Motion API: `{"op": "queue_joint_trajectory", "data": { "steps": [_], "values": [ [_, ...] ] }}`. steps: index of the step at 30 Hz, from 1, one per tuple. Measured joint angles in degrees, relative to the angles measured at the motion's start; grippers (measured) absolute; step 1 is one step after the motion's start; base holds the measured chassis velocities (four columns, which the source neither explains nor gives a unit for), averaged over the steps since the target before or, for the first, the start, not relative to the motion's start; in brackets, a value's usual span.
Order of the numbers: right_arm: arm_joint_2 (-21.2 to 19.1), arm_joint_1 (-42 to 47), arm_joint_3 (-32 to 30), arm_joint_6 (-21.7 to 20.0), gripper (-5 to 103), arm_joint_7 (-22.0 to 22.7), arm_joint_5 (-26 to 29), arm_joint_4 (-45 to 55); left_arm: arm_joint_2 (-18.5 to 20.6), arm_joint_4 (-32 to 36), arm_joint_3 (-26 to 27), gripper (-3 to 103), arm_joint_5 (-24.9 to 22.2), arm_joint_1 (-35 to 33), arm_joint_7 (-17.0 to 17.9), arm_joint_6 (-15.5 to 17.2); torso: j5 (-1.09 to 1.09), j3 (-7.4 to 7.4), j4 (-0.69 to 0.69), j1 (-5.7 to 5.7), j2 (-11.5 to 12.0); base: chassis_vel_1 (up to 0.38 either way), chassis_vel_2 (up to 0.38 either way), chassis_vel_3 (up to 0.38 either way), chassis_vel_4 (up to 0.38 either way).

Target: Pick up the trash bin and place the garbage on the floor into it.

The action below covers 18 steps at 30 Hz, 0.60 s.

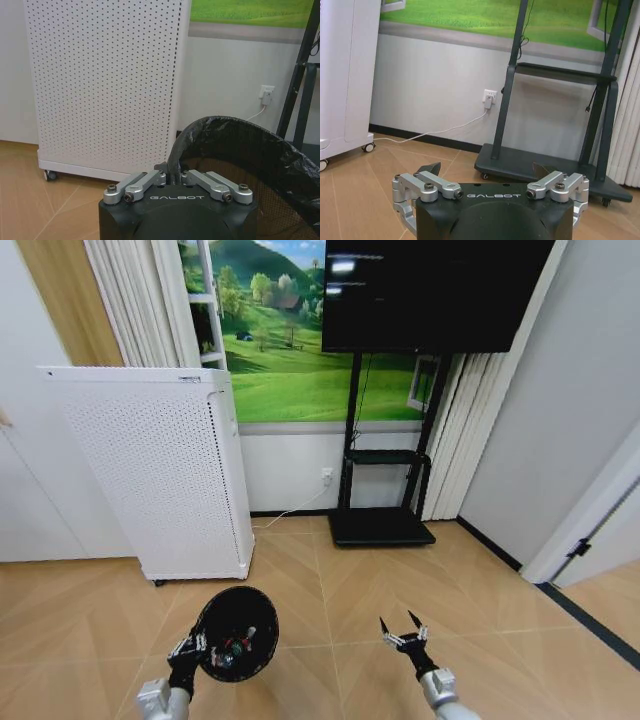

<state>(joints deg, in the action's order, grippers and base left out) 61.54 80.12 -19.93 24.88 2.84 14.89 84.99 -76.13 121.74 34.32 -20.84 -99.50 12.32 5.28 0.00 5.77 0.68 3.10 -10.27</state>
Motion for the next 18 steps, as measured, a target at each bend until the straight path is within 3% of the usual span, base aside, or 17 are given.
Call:
{"op": "queue_joint_trajectory", "data": {
  "steps": [10,18],
  "values": [
    [0.8,-1.1,0.0,1.7,100,-1.5,-2.8,-1.7,-0.2,-0.3,-0.3,7,0.2,0.1,0.0,0.0,0.0,0.0,-0.02,-0.01,0.0,-0.031,-0.018,0.028,0.015],
    [0.2,-1.2,-0.5,-0.2,100,-0.1,-5.1,-2.0,-0.2,-0.6,-0.4,7,0.2,0.5,0.0,0.0,0.0,0.0,0.0,0.0,0.0,-0.003,0.019,0.0,-0.02]
  ]
}}
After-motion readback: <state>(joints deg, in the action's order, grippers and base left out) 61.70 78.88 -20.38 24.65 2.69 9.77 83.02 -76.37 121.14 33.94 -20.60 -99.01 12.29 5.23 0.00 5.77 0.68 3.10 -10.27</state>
